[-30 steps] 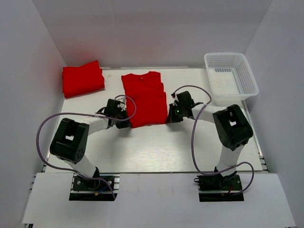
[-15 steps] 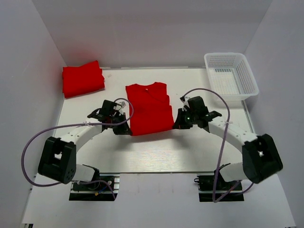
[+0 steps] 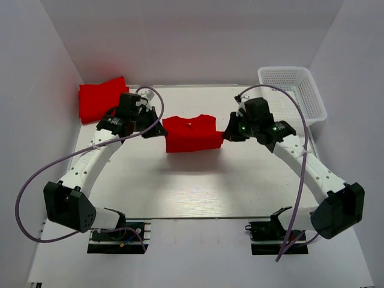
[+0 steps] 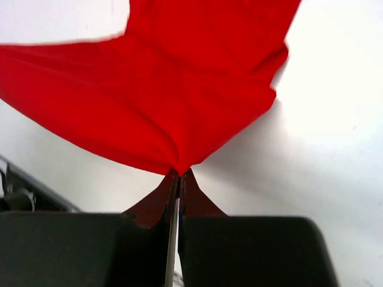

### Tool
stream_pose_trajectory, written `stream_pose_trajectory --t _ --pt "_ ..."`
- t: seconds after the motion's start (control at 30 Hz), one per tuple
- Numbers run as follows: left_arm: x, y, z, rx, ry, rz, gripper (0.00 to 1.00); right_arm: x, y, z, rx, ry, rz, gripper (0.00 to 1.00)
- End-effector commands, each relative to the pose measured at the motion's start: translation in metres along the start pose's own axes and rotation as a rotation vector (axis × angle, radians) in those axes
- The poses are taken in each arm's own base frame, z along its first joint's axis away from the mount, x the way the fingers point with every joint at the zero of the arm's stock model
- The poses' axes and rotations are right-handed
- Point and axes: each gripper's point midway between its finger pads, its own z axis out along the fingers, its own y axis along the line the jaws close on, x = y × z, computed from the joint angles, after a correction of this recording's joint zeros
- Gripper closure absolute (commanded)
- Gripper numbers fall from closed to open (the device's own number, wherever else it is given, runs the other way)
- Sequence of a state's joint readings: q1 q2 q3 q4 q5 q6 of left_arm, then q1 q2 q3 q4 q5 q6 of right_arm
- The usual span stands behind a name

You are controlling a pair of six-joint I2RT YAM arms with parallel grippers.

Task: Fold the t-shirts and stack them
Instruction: Fold the long partially folded tshirt into a neat square

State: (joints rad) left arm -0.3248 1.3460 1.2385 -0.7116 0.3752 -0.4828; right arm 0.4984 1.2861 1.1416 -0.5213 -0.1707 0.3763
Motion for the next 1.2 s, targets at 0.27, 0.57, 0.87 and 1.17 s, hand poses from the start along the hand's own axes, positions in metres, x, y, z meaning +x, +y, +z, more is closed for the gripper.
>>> stream_pose_trajectory --t 0.27,0.57,0.87,1.17 --pt "-0.063 0.035 0.043 -0.195 -0.145 -0.087 1.00 -0.073 -0.030 0.042 0.130 -0.066 0.020 1.00" --pt "-0.092 0.044 0.068 -0.233 -0.195 -0.073 1.00 -0.114 -0.050 0.077 0.123 -0.113 0.023 1.00" --pt "-0.121 0.057 0.095 -0.301 -0.220 -0.067 1.00 -0.133 -0.060 0.115 0.067 -0.113 0.025 1.00" --pt "-0.141 0.087 0.125 -0.379 -0.262 -0.091 1.00 -0.161 -0.074 0.151 0.013 -0.180 0.005 1.00"
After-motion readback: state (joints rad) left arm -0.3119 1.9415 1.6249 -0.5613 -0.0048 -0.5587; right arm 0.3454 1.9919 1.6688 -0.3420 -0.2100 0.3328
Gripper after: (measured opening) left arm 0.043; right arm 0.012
